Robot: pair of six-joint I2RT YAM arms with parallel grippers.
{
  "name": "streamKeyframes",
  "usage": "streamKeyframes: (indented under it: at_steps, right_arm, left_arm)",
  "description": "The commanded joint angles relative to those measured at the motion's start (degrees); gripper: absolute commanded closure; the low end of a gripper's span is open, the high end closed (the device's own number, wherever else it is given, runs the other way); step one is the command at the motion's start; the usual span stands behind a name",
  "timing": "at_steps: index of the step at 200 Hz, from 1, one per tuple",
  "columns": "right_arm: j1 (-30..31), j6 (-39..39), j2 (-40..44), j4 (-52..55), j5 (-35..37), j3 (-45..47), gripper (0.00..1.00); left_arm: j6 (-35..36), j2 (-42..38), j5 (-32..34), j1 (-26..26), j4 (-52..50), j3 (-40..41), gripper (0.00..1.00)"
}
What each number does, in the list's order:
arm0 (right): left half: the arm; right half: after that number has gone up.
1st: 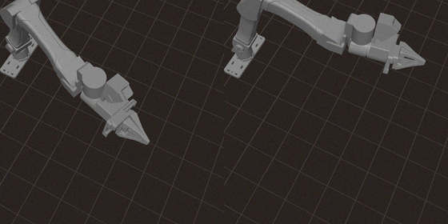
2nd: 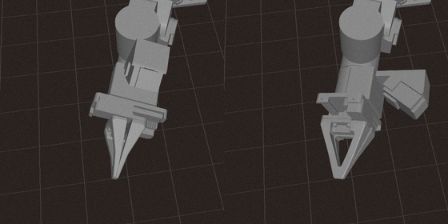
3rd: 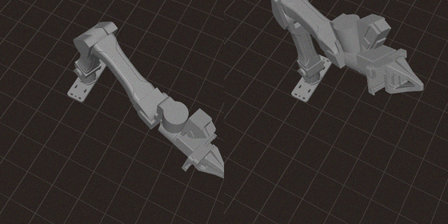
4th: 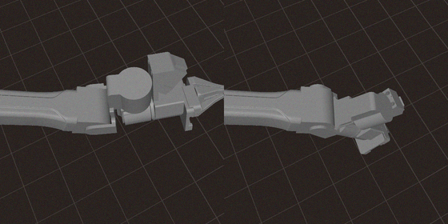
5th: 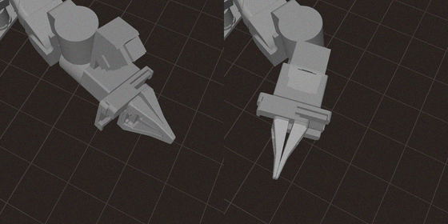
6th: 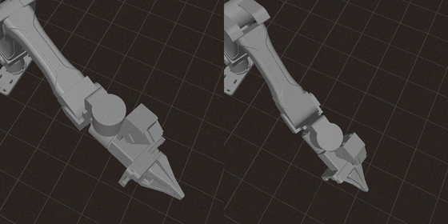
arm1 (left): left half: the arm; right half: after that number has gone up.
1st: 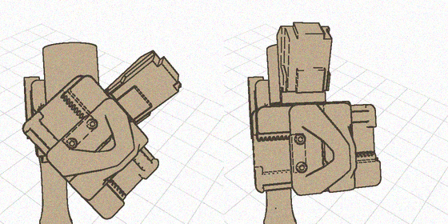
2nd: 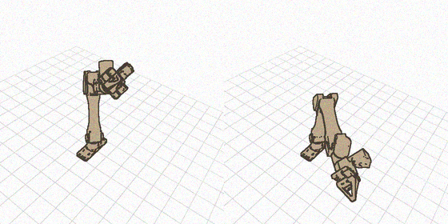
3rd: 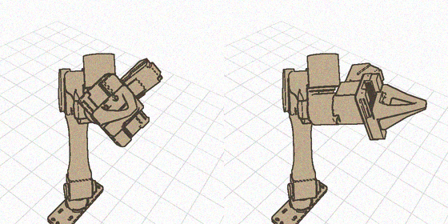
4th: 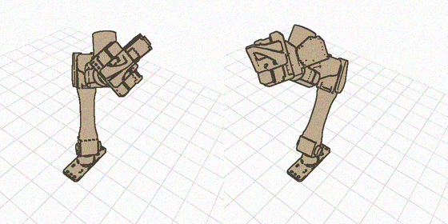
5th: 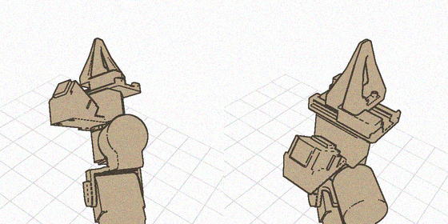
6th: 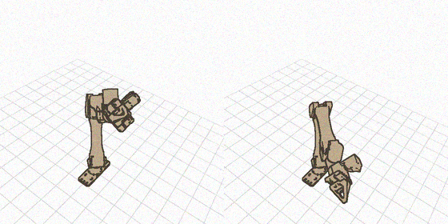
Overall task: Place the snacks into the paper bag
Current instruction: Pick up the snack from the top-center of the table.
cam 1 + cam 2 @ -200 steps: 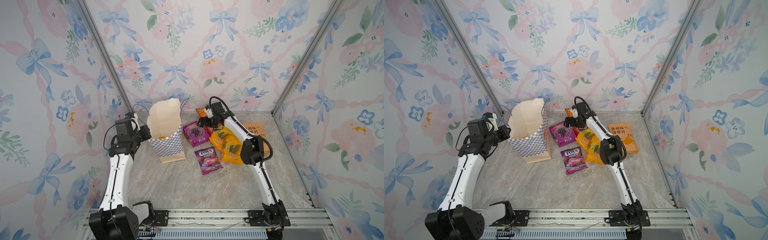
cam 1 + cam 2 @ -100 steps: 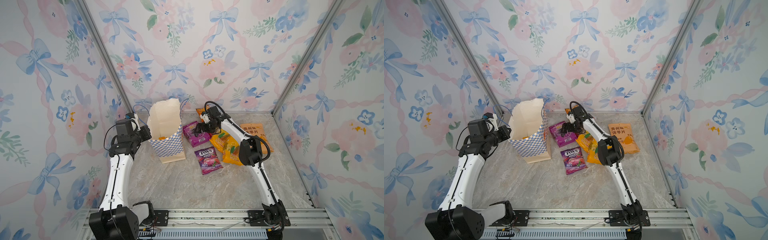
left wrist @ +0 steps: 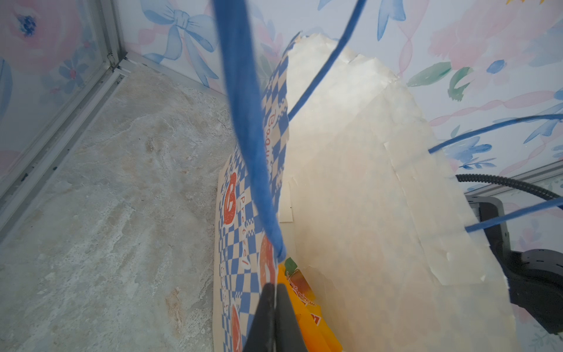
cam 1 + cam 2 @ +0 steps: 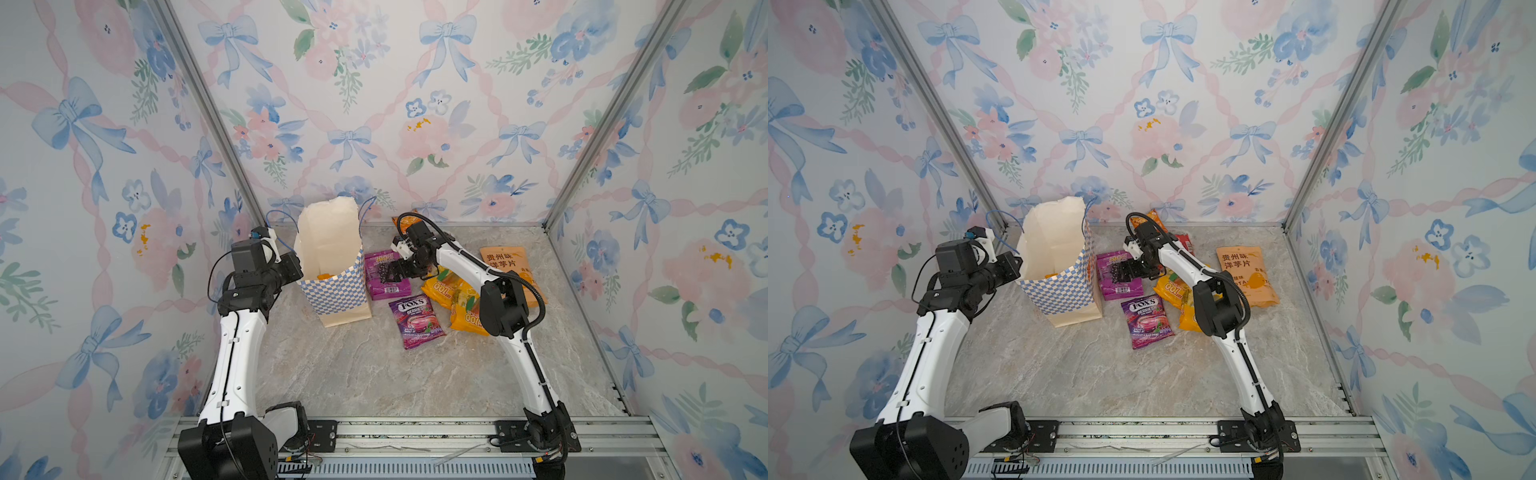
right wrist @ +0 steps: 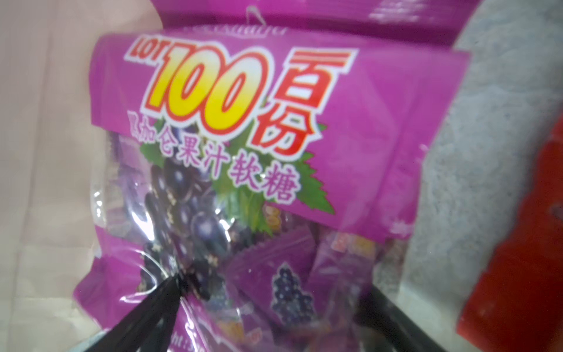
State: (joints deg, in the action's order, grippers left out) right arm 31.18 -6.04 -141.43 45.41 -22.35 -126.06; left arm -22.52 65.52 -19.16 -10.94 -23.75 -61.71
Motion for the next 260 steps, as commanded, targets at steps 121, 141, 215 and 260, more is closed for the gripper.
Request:
streamKeyframes:
  at_steps: [121,141,215,260]
  right_arm:
    - [-3.12,-9.08,6.52,-9.33,-7.69,7.17,1.0]
    - [-3.37,-9.84,8.73,-10.12,-7.78,8.09,1.0]
    - [-3.05,-10.21,17.82,-7.11,-3.7,5.78,1.0]
    - [-2.63,-9.04,21.21,-0.32,-0.24,-0.65,1.0]
  left_arm:
    - [0.99,-0.83,-0.26,-0.57,1.18,1.08,1.0]
    - [0.99,-0.83,-0.34,-0.57,1.17,1.1,1.0]
    - [1.08,-0.6,-0.21,-0.57,1.16,1.17,1.0]
    - [1.21,-0.32,-0.35,-0.57,1.18,1.12,1.0]
